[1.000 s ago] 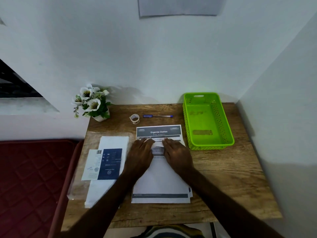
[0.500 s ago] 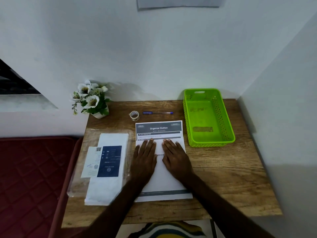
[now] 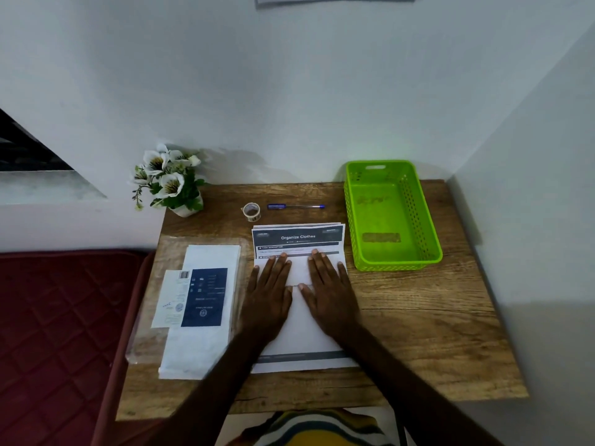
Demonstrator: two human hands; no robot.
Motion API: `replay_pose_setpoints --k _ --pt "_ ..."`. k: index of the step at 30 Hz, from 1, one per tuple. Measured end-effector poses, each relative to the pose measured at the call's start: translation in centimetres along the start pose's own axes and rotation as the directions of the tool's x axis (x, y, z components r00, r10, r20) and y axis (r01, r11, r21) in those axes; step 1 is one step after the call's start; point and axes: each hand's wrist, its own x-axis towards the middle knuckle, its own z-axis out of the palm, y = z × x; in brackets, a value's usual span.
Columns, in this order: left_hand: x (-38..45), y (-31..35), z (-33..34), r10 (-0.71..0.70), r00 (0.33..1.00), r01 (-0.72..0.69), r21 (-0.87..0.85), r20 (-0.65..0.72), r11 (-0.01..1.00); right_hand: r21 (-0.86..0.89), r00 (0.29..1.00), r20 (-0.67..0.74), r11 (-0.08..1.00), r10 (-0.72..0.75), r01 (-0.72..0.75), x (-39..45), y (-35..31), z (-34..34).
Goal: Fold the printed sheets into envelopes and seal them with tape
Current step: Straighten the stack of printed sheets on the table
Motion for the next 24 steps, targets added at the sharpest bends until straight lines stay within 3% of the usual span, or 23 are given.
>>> replay_pose_setpoints --k 3,10,15,24 --pt "0.0 0.1 -0.3 -0.007 1.0 0.007 -0.018 0.009 1.0 -0.008 0.996 -0.001 0.996 0.09 -0.09 -0.6 1.0 -0.5" --pt "1.3 -0.2 -2.0 -0.045 0.999 0.047 -0.144 0.019 0.988 0.013 0.986 0.096 0.99 0.139 -0.141 0.4 -0.2 -2.3" --pt "2.9 -1.7 -2.8 -0.01 0.997 0.013 -0.042 0.074 0.999 0.024 0.991 0.123 0.998 -0.055 0.053 2.3 0.3 -4.2" --pt "4.4 -2.0 -3.5 -0.056 0.981 0.065 -0.048 0.183 0.997 -0.031 0.958 0.273 0.995 -0.088 0.1 4.5 1.4 -4.8"
